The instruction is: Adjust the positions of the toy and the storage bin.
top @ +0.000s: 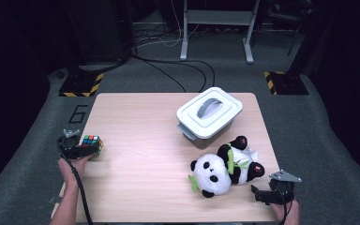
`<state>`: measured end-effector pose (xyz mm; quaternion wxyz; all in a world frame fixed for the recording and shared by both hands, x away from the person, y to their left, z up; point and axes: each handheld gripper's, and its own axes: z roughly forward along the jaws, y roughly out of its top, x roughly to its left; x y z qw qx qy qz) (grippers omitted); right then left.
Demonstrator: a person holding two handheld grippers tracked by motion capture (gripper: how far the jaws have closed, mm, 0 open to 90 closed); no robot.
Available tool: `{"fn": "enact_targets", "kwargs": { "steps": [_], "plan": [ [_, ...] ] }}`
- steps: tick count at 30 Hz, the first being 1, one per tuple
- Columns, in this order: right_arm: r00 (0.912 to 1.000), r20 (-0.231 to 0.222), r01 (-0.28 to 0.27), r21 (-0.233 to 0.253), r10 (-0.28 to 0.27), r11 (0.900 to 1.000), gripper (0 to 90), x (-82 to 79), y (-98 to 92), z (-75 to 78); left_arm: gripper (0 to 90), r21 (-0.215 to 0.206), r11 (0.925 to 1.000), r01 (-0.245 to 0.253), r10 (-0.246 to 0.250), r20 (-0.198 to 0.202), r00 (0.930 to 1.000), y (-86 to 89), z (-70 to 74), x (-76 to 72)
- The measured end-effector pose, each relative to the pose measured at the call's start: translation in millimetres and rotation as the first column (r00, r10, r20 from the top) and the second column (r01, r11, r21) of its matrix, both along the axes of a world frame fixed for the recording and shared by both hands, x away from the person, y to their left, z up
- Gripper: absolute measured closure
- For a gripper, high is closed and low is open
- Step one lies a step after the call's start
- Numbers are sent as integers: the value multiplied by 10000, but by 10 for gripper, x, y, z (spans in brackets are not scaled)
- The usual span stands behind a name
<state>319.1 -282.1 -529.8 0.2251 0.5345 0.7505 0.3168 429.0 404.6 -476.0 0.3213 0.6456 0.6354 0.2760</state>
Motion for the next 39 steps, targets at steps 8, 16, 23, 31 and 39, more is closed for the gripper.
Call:
{"fn": "enact_targets", "kwargs": {
  "steps": [8,16,23,31,39],
  "plan": [
    [10000,-1,8,1,-8,10000,0,0,0,0,26,-117,9989,453,-448,426,9981,-107,169,-180],
    [10000,-6,17,14,-17,10000,0,0,1,0,0,-290,9939,1060,-1040,644,9925,-272,240,-314],
    [10000,-1,95,-16,-95,10000,0,-1,-1,1,0,-414,9847,1695,-1674,513,9846,-458,190,-399],
    [10000,-2,100,-8,-100,9999,0,0,-1,1,0,-572,9718,2289,-2262,496,9728,-656,169,-482],
    [9999,-3,101,-8,-101,9999,0,0,-1,1,0,-646,9626,2632,-2601,527,9642,-856,145,-563]
  ]
}}
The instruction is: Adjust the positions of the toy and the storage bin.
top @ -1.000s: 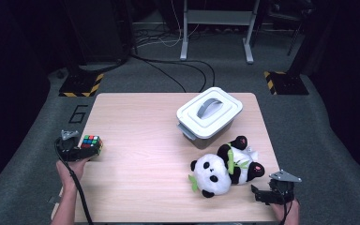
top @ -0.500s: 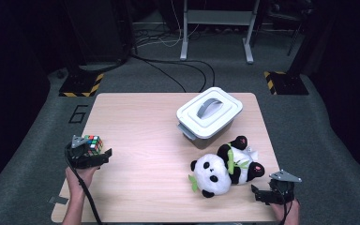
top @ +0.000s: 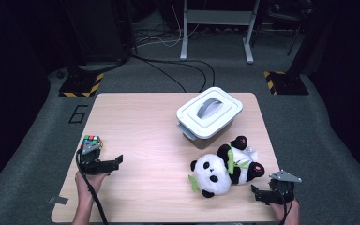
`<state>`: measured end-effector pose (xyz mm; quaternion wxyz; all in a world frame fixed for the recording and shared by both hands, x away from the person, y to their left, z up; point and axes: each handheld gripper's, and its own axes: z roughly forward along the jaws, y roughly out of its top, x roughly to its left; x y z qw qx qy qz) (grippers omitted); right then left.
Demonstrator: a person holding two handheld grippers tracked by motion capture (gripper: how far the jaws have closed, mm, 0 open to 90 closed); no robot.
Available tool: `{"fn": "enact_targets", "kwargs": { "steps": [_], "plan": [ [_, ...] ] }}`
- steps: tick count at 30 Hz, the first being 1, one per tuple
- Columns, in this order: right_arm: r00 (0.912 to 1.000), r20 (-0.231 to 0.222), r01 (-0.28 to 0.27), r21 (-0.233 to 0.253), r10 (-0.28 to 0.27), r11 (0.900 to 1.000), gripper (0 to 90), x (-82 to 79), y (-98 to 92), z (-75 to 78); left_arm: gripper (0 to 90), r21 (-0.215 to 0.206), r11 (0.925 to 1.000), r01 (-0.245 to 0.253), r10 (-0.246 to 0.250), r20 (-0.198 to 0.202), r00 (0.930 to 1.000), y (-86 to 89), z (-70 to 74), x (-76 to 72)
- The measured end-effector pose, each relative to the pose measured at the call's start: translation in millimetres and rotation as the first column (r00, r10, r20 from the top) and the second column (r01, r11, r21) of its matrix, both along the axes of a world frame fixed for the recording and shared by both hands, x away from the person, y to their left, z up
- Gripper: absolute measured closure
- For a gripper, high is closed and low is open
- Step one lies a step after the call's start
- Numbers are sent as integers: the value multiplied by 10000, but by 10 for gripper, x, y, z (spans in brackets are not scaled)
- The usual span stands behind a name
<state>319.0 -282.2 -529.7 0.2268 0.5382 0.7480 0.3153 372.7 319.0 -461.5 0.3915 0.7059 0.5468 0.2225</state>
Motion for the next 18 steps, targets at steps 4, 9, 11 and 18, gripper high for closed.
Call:
{"fn": "enact_targets", "kwargs": {
  "steps": [4,9,11,18],
  "plan": [
    [10000,-1,2,1,-2,10000,0,0,0,0,0,62,9996,264,-263,-175,9995,-148,-27,-27],
    [10000,2,70,-3,-70,10000,0,1,-2,0,0,75,9969,782,-777,-472,9959,-383,-95,-66],
    [10000,0,67,-4,-67,10000,0,1,-2,0,0,16,9953,973,-971,-446,9943,-451,-108,-81],
    [10000,2,68,-6,-68,10000,0,1,-2,0,0,-17,9880,1544,-1543,-455,9870,-637,-134,-110]
  ]
}}
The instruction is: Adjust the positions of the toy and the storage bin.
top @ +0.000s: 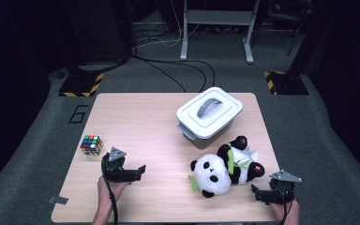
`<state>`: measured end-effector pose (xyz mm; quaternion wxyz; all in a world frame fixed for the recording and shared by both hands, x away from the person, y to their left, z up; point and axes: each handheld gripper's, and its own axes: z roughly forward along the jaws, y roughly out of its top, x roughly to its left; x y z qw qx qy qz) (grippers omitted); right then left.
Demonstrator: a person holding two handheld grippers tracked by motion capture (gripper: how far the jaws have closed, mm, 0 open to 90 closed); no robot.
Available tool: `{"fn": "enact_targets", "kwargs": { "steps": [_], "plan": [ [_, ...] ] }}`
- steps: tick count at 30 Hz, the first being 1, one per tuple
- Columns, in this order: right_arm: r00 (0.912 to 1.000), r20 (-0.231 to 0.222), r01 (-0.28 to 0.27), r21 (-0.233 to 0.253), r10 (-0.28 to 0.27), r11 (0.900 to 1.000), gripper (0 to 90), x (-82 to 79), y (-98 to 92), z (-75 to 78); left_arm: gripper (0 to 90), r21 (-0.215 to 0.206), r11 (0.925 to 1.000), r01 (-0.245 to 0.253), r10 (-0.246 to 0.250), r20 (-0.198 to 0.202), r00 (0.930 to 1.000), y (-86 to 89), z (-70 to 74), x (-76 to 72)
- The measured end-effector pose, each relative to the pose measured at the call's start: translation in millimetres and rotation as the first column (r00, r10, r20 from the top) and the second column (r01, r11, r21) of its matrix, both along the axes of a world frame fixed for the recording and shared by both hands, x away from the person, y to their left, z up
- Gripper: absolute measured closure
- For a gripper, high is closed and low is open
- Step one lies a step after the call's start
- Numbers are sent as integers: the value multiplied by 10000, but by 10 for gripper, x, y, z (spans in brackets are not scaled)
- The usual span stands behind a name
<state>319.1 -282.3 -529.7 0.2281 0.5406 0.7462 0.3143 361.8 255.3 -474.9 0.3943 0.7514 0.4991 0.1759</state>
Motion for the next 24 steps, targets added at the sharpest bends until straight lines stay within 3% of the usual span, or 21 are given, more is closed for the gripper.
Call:
{"fn": "enact_targets", "kwargs": {
  "steps": [9,12,13,18,19,20,21,22,23,24],
  "plan": [
    [10000,0,-1,0,1,10000,0,0,0,0,1,-229,9941,1058,-1059,-47,9944,-389,55,-22],
    [10000,-1,-1,-1,1,10000,0,0,0,0,2,-302,9923,1205,-1205,-5,9927,-490,71,-29],
    [10000,-2,-4,-3,4,10000,0,0,0,0,3,-376,9885,1467,-1469,-17,9892,-583,87,-37],
    [10000,1,0,3,0,10000,0,0,0,0,4,-484,9814,1856,-1857,15,9826,-753,113,-43],
    [10000,0,0,2,0,10000,0,0,0,0,6,-455,9768,2094,-2095,26,9778,-842,122,-43],
    [10000,0,0,2,0,10000,0,0,0,0,12,-455,9768,2094,-2095,26,9778,-842,122,-43],
    [10000,0,2,2,-2,10000,0,0,0,0,15,-466,9706,2363,-2365,7,9716,-933,132,-48],
    [10000,0,2,2,-2,10000,0,0,0,0,20,-466,9706,2363,-2365,7,9716,-933,132,-48],
    [10000,0,-1,2,1,10000,0,0,0,0,25,-473,9634,2638,-2639,32,9645,-1022,133,-58],
    [10000,0,4,2,-4,10000,0,0,0,0,31,-473,9634,2638,-2639,32,9645,-1022,133,-58]
  ]
}}
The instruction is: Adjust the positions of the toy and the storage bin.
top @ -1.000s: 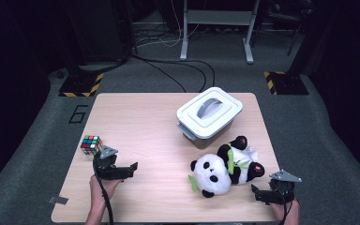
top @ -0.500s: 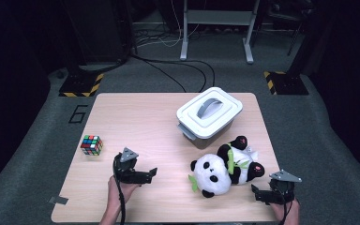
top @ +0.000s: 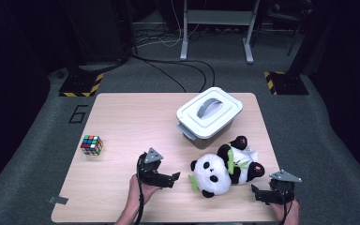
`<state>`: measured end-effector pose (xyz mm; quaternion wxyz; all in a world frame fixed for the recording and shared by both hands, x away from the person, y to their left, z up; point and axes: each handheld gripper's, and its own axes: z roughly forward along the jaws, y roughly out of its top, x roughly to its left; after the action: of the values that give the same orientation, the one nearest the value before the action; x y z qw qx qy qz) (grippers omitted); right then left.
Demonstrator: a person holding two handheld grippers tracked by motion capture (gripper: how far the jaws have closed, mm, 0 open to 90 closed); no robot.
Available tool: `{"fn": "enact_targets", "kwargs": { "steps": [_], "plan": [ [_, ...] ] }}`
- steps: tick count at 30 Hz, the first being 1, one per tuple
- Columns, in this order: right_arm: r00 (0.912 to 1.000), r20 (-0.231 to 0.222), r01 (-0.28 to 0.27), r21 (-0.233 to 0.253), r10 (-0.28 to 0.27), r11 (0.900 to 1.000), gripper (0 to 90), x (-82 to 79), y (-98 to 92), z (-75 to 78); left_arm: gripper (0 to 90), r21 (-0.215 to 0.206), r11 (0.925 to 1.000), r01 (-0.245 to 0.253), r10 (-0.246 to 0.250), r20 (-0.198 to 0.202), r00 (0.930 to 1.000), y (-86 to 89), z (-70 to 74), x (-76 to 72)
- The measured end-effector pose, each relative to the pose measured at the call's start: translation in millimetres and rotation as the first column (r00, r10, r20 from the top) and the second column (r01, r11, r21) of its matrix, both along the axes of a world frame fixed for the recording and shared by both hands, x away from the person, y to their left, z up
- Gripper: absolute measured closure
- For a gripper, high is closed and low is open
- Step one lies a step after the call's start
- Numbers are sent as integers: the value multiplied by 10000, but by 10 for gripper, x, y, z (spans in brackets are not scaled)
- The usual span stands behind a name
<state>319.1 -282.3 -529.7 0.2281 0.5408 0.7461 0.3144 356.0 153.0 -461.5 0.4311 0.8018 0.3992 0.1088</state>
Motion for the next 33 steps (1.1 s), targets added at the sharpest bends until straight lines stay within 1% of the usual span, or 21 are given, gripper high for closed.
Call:
{"fn": "enact_targets", "kwargs": {
  "steps": [1,2,3,8,9,10,11,13,14,16,19,20,21,22,24,26,28,29,30,31,33],
  "plan": [
    [10000,0,0,1,0,10000,0,0,0,0,33,20,9995,312,-312,-77,9995,-83,-8,-11],
    [10000,0,0,1,0,10000,0,0,0,0,36,20,9995,312,-312,-77,9995,-83,-8,-11],
    [10000,-1,-2,-1,2,10000,0,0,0,0,41,42,9985,540,-540,-21,9985,-157,-22,-18],
    [10000,0,-2,-1,2,10000,0,0,0,0,55,40,9954,962,-961,-137,9953,-297,-47,-37],
    [10000,0,-2,0,2,10000,0,0,0,0,69,20,9920,1262,-1261,-287,9916,-363,-76,-41],
    [10000,1,-1,-1,1,10000,0,0,0,0,86,20,9920,1262,-1261,-287,9916,-363,-76,-41],
    [10000,8,-7,-3,7,10000,0,0,-1,-1,106,-56,9870,1606,-1607,-538,9855,-410,-121,-38],
    [10000,9,5,1,-5,10000,0,-2,0,0,146,-201,9841,1765,-1775,-711,9815,-437,-168,-41],
    [10000,9,5,1,-5,10000,0,-2,0,0,171,-201,9841,1765,-1775,-711,9815,-437,-168,-41],
    [10000,8,5,3,-5,10000,0,-2,0,0,243,-333,9807,1925,-1948,-898,9767,-468,-221,-53],
    [10000,11,5,7,-5,10000,0,-1,-1,0,376,-284,9783,2051,-2069,-967,9736,-504,-258,-49],
    [10000,8,1,4,-1,10000,0,-1,-1,0,397,-284,9783,2051,-2069,-967,9736,-504,-258,-49],
    [10000,8,3,6,-3,10000,0,-1,-1,0,436,-416,9745,2206,-2239,-1089,9685,-531,-278,-46],
    [10000,8,3,6,-3,10000,0,-1,-1,0,461,-416,9745,2206,-2239,-1089,9685,-531,-278,-46],
    [10000,9,6,10,-6,10000,0,-1,0,0,537,-499,9706,2353,-2394,-1089,9648,-547,-302,-42],
    [10000,8,5,1,-5,10000,0,-2,0,0,659,-931,9626,2545,-2638,-1075,9586,-533,-334,-33],
    [10000,12,11,1,-11,10000,0,-3,-1,0,781,-940,9618,2570,-2662,-1043,9583,-527,-330,-33],
    [10000,13,6,0,-6,10000,0,-2,-1,0,840,-862,9653,2465,-2539,-891,9631,-514,-328,-29],
    [10000,13,6,0,-6,10000,0,-2,-1,0,871,-862,9653,2465,-2539,-891,9631,-514,-328,-29],
    [10000,12,8,3,-8,10000,0,-3,-1,0,871,-1016,9633,2486,-2579,-920,9618,-502,-332,-22],
    [10000,11,7,2,-7,10000,0,-2,-1,0,887,-1076,9629,2474,-2568,-845,9628,-495,-348,-20]
  ]
}}
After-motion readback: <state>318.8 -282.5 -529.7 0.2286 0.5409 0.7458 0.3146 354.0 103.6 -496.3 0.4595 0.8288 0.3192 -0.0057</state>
